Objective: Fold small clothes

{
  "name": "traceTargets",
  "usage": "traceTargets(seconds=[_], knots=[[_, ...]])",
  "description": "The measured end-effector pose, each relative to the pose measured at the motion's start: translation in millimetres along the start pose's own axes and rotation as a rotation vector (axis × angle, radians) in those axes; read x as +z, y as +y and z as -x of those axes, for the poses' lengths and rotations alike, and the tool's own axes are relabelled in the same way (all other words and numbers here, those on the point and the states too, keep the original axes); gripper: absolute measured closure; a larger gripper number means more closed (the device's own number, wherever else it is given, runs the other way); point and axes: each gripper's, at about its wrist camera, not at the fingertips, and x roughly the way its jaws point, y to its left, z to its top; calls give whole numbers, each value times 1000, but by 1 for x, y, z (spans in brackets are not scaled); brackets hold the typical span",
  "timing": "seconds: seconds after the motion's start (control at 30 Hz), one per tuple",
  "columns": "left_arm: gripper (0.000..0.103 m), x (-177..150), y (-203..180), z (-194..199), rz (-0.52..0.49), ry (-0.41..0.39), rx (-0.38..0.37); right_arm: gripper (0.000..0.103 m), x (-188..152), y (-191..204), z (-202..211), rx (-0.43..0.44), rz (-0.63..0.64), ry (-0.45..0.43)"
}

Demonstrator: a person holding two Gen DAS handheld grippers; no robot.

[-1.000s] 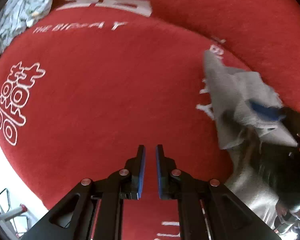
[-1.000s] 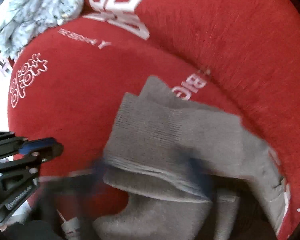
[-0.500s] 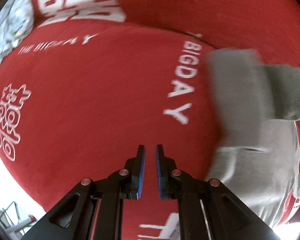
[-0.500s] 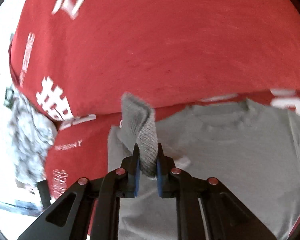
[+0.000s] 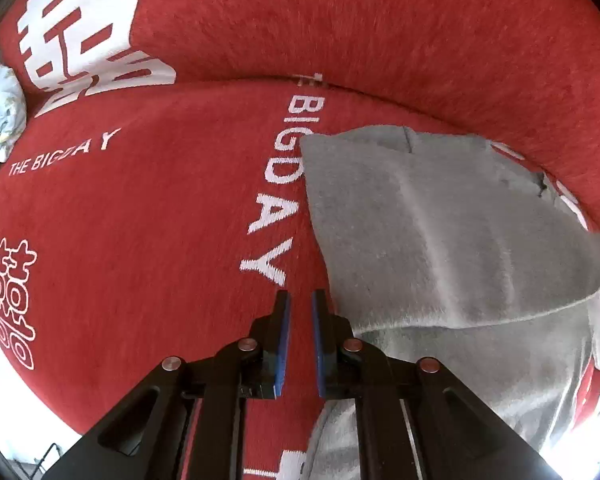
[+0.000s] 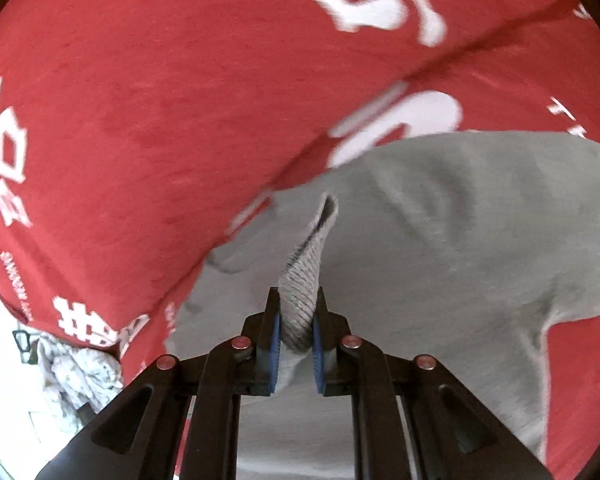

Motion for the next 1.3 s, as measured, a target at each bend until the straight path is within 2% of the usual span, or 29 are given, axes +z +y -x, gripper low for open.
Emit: traceTargets(seconds=[0.13, 0.2, 0.23, 0.3, 0.43, 0.53, 0.67, 0.7, 0.77, 0.8, 0.83, 0.87, 0.9, 1.03, 1.13, 1.2, 1.23, 1.27, 1.3], knots=[[91, 2, -8, -9, -25, 22, 26, 84, -3, -31, -11, -106, -23, 29], [91, 4, -7, -11, -8, 36, 3, 81, -11, -43, -14, -139, -56, 55], [91, 5, -4, -13, -1, 39, -7, 67, -15, -47, -14, -132, -79, 70], [91, 5, -3, -10, -8, 36, -11, 45, -23, -48, -13, -98, -99, 82], [91, -9, -12, 3, -126, 22, -12, 45, -36, -40, -13, -69, -67, 106], [91, -21, -20, 9, -197, 23, -23, 45, -38, -41, -19, -61, -104, 97], [91, -26, -34, -6, -228, 64, -47, 44, -31, -46, -24, -44, -143, 74], [91, -26, -37, -9, -233, 62, -53, 44, -28, -42, -26, -52, -135, 67], [91, -24, -44, -11, -254, 31, -20, 45, -24, -38, -28, -63, -123, 55], [91, -22, -46, -14, -256, 17, 18, 45, -22, -38, -28, -72, -122, 52], [91, -16, -43, -20, -239, 12, 31, 53, -20, -38, -28, -80, -125, 52], [91, -14, -42, -21, -227, 15, 27, 67, -18, -37, -30, -87, -126, 53], [91, -9, -35, -26, -193, 23, 4, 96, -17, -35, -31, -89, -122, 64], [91, -3, -18, -24, -178, 0, -45, 95, -14, -15, -20, -59, -25, 46], [91, -4, -13, -26, -169, 20, -72, 95, -17, -15, -23, -112, 34, 57], [91, -7, -12, -23, -171, 34, -67, 90, -17, -30, -34, -171, 11, 81], [91, -10, -11, -18, -175, 42, -54, 92, -18, -37, -35, -172, -14, 85], [91, -12, -9, -14, -174, 43, -42, 91, -19, -45, -31, -125, -62, 74], [91, -14, -7, -10, -170, 41, -37, 89, -19, -47, -29, -120, -75, 74]])
